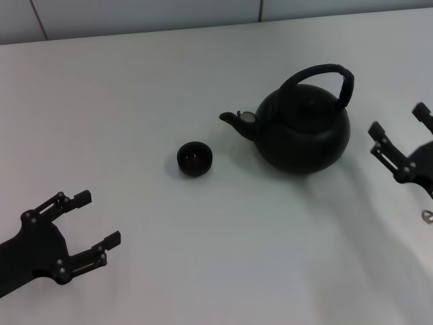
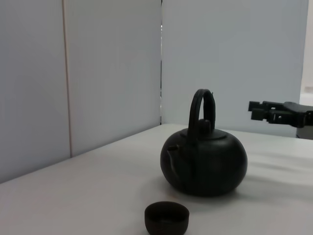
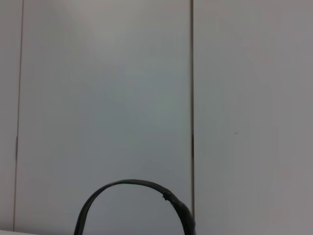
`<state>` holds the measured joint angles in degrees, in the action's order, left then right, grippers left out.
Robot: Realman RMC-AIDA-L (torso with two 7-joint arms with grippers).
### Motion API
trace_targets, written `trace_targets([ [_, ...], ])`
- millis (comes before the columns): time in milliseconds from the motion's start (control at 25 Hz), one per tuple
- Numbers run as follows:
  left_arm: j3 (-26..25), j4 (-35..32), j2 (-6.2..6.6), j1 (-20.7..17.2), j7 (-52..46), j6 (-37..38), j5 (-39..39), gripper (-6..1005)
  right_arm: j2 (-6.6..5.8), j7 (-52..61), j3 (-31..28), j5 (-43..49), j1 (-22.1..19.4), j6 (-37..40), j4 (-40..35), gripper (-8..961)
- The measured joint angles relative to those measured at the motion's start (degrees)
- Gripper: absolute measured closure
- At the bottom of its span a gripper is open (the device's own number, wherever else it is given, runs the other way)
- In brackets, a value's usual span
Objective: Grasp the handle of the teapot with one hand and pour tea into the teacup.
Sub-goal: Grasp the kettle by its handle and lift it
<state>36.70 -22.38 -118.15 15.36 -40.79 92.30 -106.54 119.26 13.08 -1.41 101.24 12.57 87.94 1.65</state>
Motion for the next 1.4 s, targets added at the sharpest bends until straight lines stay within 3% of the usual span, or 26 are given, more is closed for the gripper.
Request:
trace_targets([
  [600,-0.14,0.75,-0.35,0.44,0.13,-0.02,1.42,148,-0.18,0.86,-1.63,-0.09,7.58,-8.53,-0.47,137],
  [1400,-0.14,2.36,-0.32,0.93,1.58,-0.11,2.93,148,-0.18,1.41,-2.54,-0.08,10.28,-12.62,-1.04,136],
])
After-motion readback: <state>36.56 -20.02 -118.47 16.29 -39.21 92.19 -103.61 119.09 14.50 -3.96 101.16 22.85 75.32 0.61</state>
